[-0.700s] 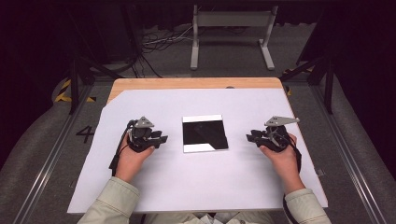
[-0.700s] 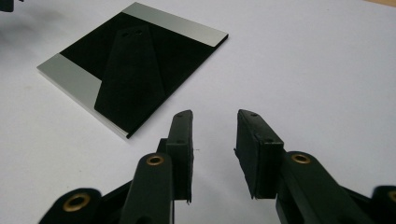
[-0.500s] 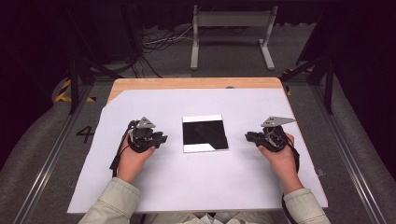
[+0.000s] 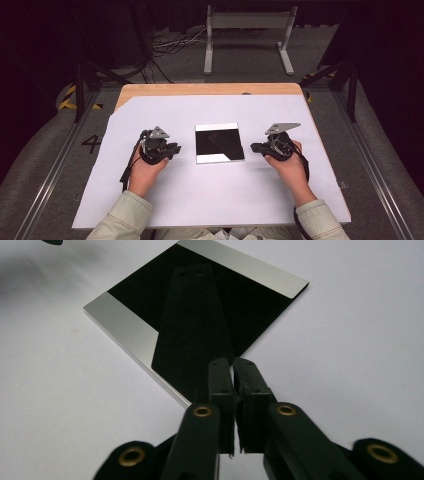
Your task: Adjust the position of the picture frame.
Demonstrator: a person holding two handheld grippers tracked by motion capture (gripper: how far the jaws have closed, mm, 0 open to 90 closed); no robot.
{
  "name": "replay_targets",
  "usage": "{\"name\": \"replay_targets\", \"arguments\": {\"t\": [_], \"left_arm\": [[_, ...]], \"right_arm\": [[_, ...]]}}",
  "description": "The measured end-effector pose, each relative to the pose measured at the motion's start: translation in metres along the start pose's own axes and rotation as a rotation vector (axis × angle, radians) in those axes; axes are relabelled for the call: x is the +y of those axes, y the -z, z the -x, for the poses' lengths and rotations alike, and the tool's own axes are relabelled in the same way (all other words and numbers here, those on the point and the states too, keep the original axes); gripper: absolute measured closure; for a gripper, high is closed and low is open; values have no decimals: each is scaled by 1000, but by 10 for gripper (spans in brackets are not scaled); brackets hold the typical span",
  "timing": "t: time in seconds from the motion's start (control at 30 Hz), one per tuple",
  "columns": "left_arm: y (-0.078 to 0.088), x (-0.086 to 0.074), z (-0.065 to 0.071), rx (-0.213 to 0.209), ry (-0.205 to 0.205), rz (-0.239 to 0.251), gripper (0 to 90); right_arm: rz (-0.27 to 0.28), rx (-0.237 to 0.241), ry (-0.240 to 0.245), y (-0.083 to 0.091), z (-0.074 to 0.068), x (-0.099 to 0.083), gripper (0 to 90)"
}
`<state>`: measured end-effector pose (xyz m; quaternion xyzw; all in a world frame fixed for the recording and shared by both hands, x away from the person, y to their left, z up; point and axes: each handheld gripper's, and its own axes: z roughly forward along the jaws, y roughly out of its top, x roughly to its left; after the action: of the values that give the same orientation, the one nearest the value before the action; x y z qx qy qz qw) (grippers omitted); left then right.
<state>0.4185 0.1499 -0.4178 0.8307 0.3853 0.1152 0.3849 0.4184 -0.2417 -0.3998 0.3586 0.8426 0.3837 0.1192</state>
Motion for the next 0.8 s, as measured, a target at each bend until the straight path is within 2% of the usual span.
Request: {"name": "replay_targets", "arguments": {"t": [0.13, 0.3, 0.5, 0.6, 0.8], "left_arm": [[-1, 0, 0, 3, -8, -1, 750], [-1, 0, -1, 5, -9, -3, 753], [-1, 0, 0, 3, -5, -1, 753], [-2, 0, -1, 0, -3, -1, 752], [-3, 1, 0, -8, -9, -6, 751]], "right_arm": [[-27, 9, -7, -6, -1, 5, 801], [-74, -2, 18, -9, -2, 13, 870], [-180, -8, 33, -11, 0, 21, 893], [-213, -8, 41, -12, -1, 22, 892], [-226, -10, 39, -12, 0, 24, 893]]}}
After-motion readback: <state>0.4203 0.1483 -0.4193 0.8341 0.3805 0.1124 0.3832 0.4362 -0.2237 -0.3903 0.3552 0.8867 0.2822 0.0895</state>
